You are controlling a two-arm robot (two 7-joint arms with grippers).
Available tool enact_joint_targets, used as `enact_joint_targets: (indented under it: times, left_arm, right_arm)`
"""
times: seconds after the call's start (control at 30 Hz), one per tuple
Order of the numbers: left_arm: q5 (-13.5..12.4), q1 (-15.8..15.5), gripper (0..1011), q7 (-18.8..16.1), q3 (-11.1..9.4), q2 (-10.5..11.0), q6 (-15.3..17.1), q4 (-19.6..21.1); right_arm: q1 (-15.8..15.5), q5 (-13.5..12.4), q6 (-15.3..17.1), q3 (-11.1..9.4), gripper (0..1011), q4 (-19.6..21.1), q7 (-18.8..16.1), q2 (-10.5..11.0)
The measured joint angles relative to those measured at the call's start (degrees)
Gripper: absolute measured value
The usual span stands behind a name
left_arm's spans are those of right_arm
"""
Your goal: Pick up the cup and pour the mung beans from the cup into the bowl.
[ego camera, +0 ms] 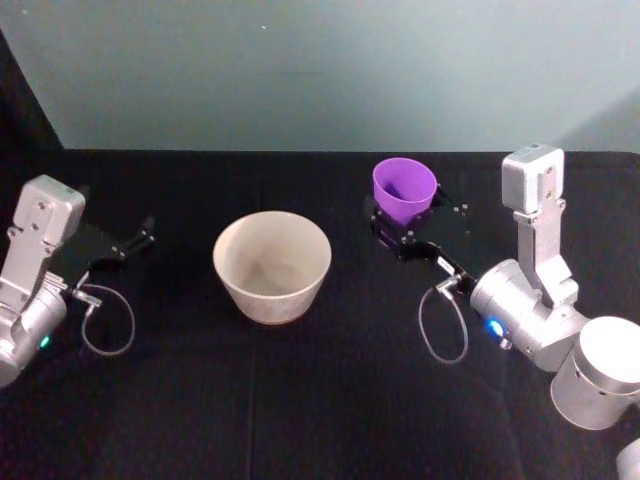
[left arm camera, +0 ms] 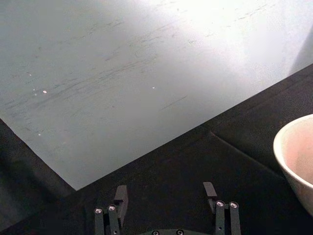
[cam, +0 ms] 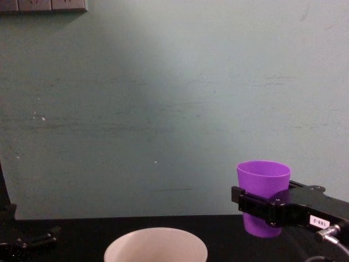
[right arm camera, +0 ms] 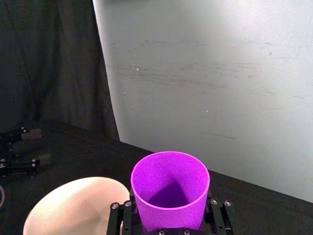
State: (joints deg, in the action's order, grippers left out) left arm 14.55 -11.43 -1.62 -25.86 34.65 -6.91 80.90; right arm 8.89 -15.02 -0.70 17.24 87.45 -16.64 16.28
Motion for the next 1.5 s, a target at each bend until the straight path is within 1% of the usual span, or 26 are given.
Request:
enact_joint_targets:
  times: [1.4, 1.5]
  left_arm:
    - [0.0, 0.0, 1000, 0.0, 0.0, 0.0, 0.0, 0.0]
    - [0.0, 0.0, 1000, 0.0, 0.0, 0.0, 0.0, 0.0]
  right_arm:
    - [0.0, 0.0, 0.0, 0.0, 718, 0.0, 0.0, 0.0]
    - [0.1, 0.6, 0.2, 0.2, 718, 0.2, 0.0, 0.1]
